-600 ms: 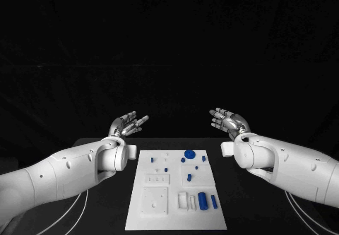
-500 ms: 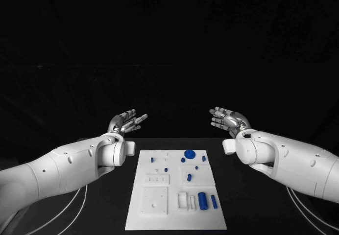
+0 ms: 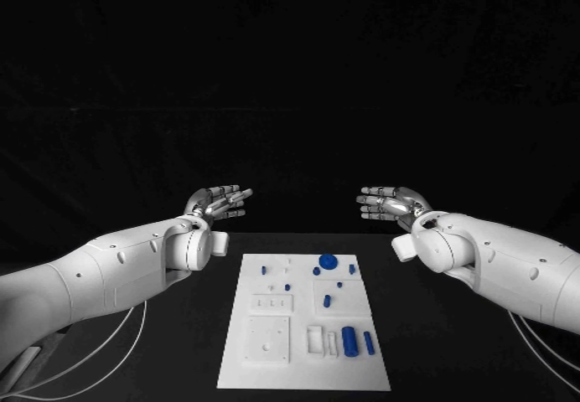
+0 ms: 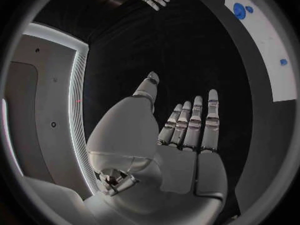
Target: Assemble the parts on the task board
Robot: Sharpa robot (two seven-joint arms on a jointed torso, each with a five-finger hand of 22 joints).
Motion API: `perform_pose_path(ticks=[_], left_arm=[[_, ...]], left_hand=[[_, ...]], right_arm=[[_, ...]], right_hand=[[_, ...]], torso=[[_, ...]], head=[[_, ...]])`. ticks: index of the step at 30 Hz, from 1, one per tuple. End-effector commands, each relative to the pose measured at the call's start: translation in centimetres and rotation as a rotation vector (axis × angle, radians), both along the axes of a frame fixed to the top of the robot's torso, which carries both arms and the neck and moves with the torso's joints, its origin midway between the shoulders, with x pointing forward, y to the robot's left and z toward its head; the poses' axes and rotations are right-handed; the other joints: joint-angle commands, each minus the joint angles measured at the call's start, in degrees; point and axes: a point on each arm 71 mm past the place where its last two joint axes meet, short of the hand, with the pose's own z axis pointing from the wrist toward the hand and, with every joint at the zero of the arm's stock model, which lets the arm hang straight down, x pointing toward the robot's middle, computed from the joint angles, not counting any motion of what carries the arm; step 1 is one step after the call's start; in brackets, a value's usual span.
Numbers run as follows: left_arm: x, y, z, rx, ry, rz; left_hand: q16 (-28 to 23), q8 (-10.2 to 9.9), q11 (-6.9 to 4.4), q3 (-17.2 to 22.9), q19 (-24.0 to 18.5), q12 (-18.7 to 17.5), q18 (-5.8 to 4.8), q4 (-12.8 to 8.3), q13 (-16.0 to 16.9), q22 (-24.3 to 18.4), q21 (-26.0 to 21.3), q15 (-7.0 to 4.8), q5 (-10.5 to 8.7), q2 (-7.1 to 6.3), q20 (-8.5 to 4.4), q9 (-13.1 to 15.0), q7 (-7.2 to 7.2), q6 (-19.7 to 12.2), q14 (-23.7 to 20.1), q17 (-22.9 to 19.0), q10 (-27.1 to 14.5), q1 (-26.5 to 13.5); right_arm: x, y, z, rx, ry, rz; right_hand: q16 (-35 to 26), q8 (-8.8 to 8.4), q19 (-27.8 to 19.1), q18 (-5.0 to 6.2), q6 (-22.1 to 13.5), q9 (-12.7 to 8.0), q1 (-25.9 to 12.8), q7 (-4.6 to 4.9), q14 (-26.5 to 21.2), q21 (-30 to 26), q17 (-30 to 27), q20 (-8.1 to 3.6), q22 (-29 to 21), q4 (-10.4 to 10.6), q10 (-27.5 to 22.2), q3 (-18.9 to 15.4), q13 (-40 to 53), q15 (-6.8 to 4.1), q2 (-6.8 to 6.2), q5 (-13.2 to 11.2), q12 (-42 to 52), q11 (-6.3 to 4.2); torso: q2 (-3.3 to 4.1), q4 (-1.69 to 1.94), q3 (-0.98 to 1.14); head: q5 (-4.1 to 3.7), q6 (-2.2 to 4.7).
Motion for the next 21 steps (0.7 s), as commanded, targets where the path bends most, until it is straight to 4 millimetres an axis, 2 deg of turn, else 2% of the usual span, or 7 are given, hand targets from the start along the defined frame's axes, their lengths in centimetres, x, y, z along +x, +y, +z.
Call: perform_pose_path(ticks=[1, 2, 3, 8, 11, 17, 21], left_arm=[[-0.2, -0.6, 0.3, -0.014, -0.02, -0.059], [-0.3, -0.6, 0.3, -0.012, -0.023, -0.063], [-0.4, -0.5, 0.4, -0.011, -0.026, -0.067], [-1.2, -0.5, 0.7, 0.003, -0.037, -0.099], [-1.8, -0.8, 1.1, 0.001, -0.042, -0.13], [-3.1, -1.9, 1.9, -0.025, -0.049, -0.201], [-4.2, -2.6, 2.5, -0.05, -0.051, -0.249]], left_hand=[[-0.37, -0.04, 0.7, -1.48, 3.29, 0.22, -3.78, -2.23, 0.3, 0.49, 2.14, 0.32, 0.4, 1.72, -4.27, 0.19, 0.76, 5.81, 8.73, 0.18, 10.49, 0.08], [0.55, 1.15, 0.26, -1.38, 6.28, 0.79, -4.28, -2.92, 0.25, 1.16, 3.98, -0.47, 0.84, 2.62, -5.87, 0.67, 0.54, 13.7, 11.68, 0.44, 15.4, 0.78], [1.33, 1.58, -0.22, -1.43, 7.92, 0.82, -4.87, -3.25, 0.31, 1.52, 5.04, -1.05, 0.95, 3.07, -7.18, 0.85, 0.32, 17.24, 14.83, 0.75, 17.89, 1.04], [3.41, 1.38, -2.85, -0.76, 13.0, 0.69, -6.74, -4.67, 0.55, 3.34, 9.26, -4.82, 1.09, 4.12, -11.41, 0.92, -0.92, 20.71, 23.9, 1.99, 25.77, 2.58], [4.9, 1.1, -3.23, -0.48, 14.22, 0.56, -7.66, -5.64, 0.55, 4.61, 11.49, -5.96, 1.04, 3.88, -13.08, 0.93, -1.08, 21.61, 26.36, 2.65, 26.59, 3.17], [6.1, 0.93, -2.99, -0.5, 11.63, 0.55, -8.58, -7.55, 0.55, 7.73, 15.83, -6.18, 0.92, 3.74, -13.93, 0.92, -0.92, 21.42, 26.11, 3.16, 25.85, 2.55], [7.04, 0.93, -3.04, -0.76, 10.28, 0.47, -8.47, -8.84, 0.53, 9.6, 18.56, -6.36, 0.87, 3.96, -14.03, 0.92, -0.89, 21.23, 26.28, 3.52, 26.03, 1.82]], right_arm=[[0.1, 0.6, 0.5, -0.219, -0.134, 0.084], [0.2, 0.7, 0.6, -0.256, -0.157, 0.094], [0.2, 0.9, 0.7, -0.294, -0.18, 0.103], [0.3, 1.7, 0.9, -0.468, -0.275, 0.152], [0.3, 2.3, 0.8, -0.592, -0.309, 0.197], [0.2, 3.7, 0.5, -0.825, -0.36, 0.264], [0.1, 4.6, 0.4, -0.952, -0.387, 0.3]], right_hand=[[0.82, 0.96, 13.95, 1.02, 16.07, 0.7, 2.26, 0.59, 17.98, 2.23, 0.69, -2.6, 0.75, -1.85, 17.88, 2.74, 0.68, -2.23, -1.81, -0.44, 0.88, -2.41], [1.34, 1.51, 15.9, 1.29, 21.11, 1.01, 2.31, -0.13, 20.63, 3.09, 0.91, -3.37, 0.98, -2.01, 21.99, 3.36, 0.73, -3.21, -2.2, -0.32, 1.2, -3.24], [1.42, 1.67, 17.56, 1.34, 24.48, 1.15, 2.2, -0.68, 22.74, 3.8, 0.98, -4.08, 1.12, -2.05, 23.73, 3.94, 0.76, -3.95, -2.6, -0.3, 1.11, -3.82], [4.51, 1.61, 30.75, 1.68, 29.68, 1.37, 2.33, -2.02, 38.64, 10.9, 3.02, -10.03, 3.62, -2.35, 28.91, 3.89, 0.82, -9.75, -4.23, -0.22, 1.14, -6.33], [9.9, 1.66, 38.07, 1.53, 31.94, 1.54, 2.59, -2.71, 46.13, 16.4, 6.78, -13.41, 6.37, -2.6, 32.08, 1.52, 0.8, -12.48, -4.83, -1.09, 1.01, -7.86], [25.66, 1.48, 40.03, -0.05, 33.66, 1.52, 2.53, -3.24, 44.58, 26.18, 20.37, -16.65, 13.93, -3.84, 35.65, 0.66, 0.91, -14.4, -4.77, -1.41, 0.99, -9.18], [37.99, 1.52, 41.1, 1.16, 32.5, 1.48, 1.95, -3.06, 43.77, 37.1, 29.94, -17.03, 23.56, -5.55, 34.77, 3.26, 0.99, -14.47, -5.63, -1.97, 1.32, -9.43]], torso=[[0.11, -0.07, 0.05], [0.19, -0.05, 0.05], [0.21, -0.05, 0.11], [0.93, 0.29, 0.26], [1.58, 0.65, 0.37], [3.06, 1.87, 0.53], [4.1, 2.82, 0.59]], head=[[0.27, -0.09], [0.28, -0.07], [0.29, -0.09], [0.09, 0.07], [-0.12, 0.27], [-1.2, 0.69], [-1.89, 1.04]])
